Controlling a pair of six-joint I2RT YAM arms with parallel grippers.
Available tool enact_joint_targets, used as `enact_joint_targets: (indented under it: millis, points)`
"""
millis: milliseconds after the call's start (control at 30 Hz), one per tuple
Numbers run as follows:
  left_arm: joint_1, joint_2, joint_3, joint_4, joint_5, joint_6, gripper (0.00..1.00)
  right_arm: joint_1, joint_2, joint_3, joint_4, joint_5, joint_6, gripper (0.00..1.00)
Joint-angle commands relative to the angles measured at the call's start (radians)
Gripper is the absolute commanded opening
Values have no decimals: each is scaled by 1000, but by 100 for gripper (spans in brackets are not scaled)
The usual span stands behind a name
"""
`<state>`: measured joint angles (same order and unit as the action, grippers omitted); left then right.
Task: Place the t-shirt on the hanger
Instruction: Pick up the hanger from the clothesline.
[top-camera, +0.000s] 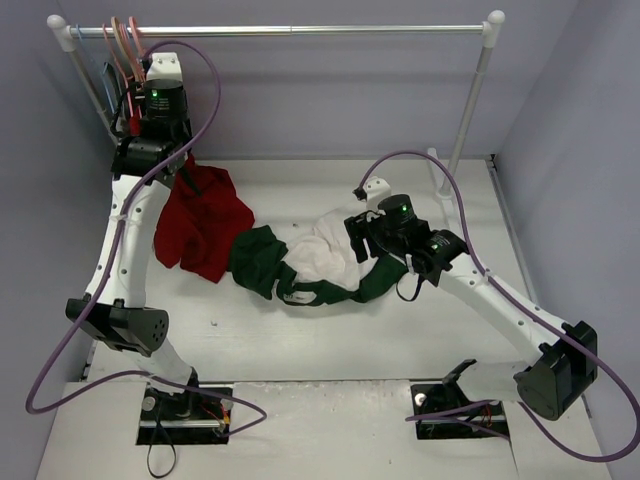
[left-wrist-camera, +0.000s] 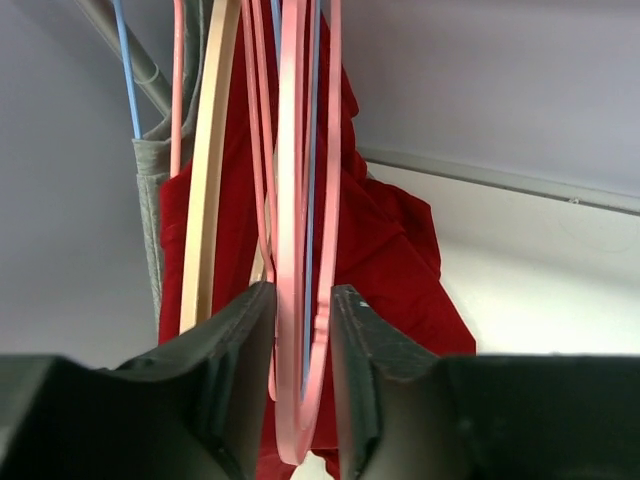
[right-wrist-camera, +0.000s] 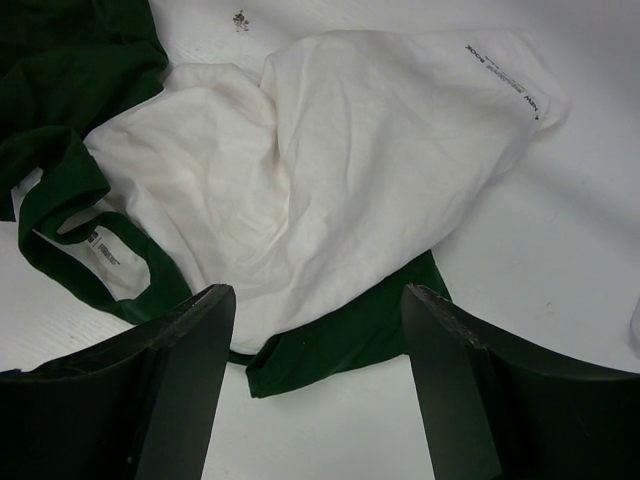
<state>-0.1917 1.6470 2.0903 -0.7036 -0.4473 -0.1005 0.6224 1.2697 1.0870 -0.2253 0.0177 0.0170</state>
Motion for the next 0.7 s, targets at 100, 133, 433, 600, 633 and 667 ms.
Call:
enact_joint_targets:
  millis: [100,133,433,600,633,667]
  points:
    - [15,-10,30,27,9,-13,22,-4,-30,4,70,-1,-35,69]
    - [17,-9,33,27,6,-11,22,-4,-29,4,70,-1,-35,69]
    - [17,4,39,26,15,-13,22,-4,-18,14,67,-4,-43,69]
    - [21,17,50,24,7,-13,22,-4,-12,16,67,-7,-42,69]
    - [23,19,50,26,7,-13,22,-4,-12,16,69,-7,-42,69]
    - [24,20,56,29,7,-13,22,-4,-12,16,69,-7,-42,69]
